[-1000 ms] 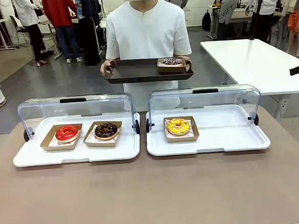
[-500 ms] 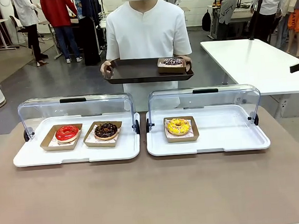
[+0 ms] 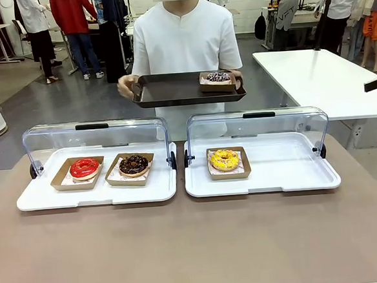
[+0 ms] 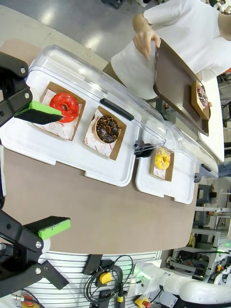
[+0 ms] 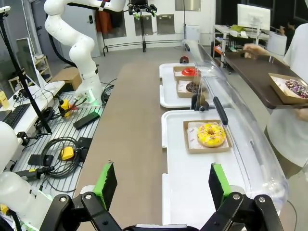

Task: Provide the desired donut to the person.
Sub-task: Pick up and lift the Paper togo box containing the Donut pointed at by the person.

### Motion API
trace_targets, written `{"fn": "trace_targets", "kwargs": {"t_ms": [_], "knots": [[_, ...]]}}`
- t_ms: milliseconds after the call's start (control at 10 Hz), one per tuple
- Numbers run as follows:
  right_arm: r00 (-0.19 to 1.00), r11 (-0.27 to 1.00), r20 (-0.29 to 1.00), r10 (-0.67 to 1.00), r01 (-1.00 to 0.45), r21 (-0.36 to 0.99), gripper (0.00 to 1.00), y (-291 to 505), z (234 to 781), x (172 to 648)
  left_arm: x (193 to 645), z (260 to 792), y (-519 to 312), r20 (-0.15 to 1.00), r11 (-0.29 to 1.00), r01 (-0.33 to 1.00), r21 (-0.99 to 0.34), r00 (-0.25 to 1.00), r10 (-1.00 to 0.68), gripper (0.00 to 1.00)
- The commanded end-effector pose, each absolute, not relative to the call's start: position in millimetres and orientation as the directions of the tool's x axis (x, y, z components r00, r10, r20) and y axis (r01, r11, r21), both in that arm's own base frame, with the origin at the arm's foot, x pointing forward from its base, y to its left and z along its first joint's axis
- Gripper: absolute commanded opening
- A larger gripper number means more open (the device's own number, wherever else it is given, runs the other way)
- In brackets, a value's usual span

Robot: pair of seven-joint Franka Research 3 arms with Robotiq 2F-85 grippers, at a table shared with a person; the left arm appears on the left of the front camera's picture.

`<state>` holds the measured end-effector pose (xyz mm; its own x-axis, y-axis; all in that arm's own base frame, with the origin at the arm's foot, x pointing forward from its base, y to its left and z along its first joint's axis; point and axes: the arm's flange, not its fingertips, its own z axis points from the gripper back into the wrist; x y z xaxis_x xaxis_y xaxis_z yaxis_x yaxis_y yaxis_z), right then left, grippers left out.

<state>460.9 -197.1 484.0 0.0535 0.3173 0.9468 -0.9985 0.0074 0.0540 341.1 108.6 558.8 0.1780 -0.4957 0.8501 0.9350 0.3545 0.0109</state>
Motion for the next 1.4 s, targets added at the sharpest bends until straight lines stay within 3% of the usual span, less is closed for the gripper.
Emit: {"fn": "trace_targets", "kwargs": {"t_ms": [0, 1300], "knots": [[0.054, 0.010, 0.947, 0.317, -0.999, 0.054, 1.00, -198.1, 484.3, 460.4, 341.4, 558.2, 108.9, 0.859, 0.348, 0.937, 0.023, 0.159, -0.486, 1.00], [0.054, 0.010, 0.947, 0.317, -0.999, 0.054, 1.00, -198.1, 484.3, 460.4, 341.4, 558.2, 108.9, 0.859, 0.348, 0.937, 0.023, 0.159, -0.486, 1.00]]}}
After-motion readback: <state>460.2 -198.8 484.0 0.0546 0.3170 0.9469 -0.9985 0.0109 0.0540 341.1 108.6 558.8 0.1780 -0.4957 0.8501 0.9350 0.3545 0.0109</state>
